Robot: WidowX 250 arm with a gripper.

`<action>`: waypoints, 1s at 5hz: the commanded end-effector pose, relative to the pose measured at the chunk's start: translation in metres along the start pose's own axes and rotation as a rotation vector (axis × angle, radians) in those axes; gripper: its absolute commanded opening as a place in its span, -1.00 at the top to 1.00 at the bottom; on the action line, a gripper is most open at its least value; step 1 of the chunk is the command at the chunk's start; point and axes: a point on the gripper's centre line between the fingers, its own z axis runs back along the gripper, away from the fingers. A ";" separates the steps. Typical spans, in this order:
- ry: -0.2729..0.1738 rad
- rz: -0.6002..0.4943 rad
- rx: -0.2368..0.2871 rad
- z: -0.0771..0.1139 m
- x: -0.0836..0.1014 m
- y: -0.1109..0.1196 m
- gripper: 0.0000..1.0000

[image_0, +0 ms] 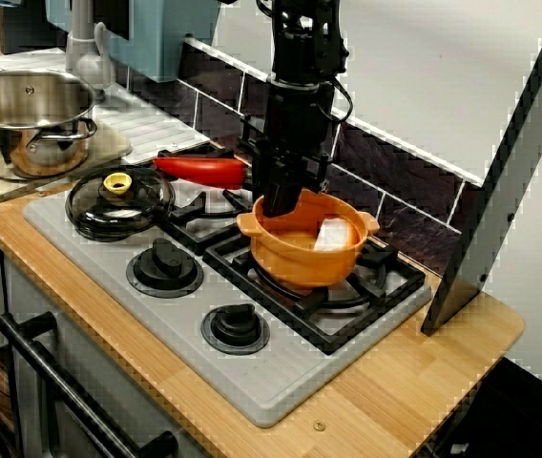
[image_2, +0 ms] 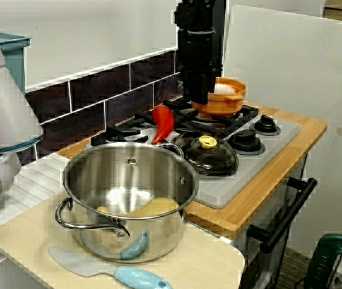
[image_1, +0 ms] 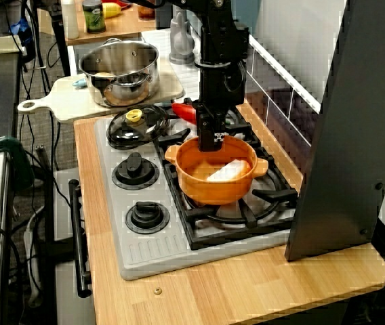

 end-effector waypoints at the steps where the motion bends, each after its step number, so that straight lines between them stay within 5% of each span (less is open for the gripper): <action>1: -0.029 -0.012 0.003 0.006 0.002 0.000 1.00; 2: -0.031 -0.015 0.005 0.005 0.002 -0.001 1.00; 3: -0.033 -0.011 0.015 0.006 0.001 0.000 -1.00; 5: -0.025 0.003 0.009 0.004 0.002 0.004 -1.00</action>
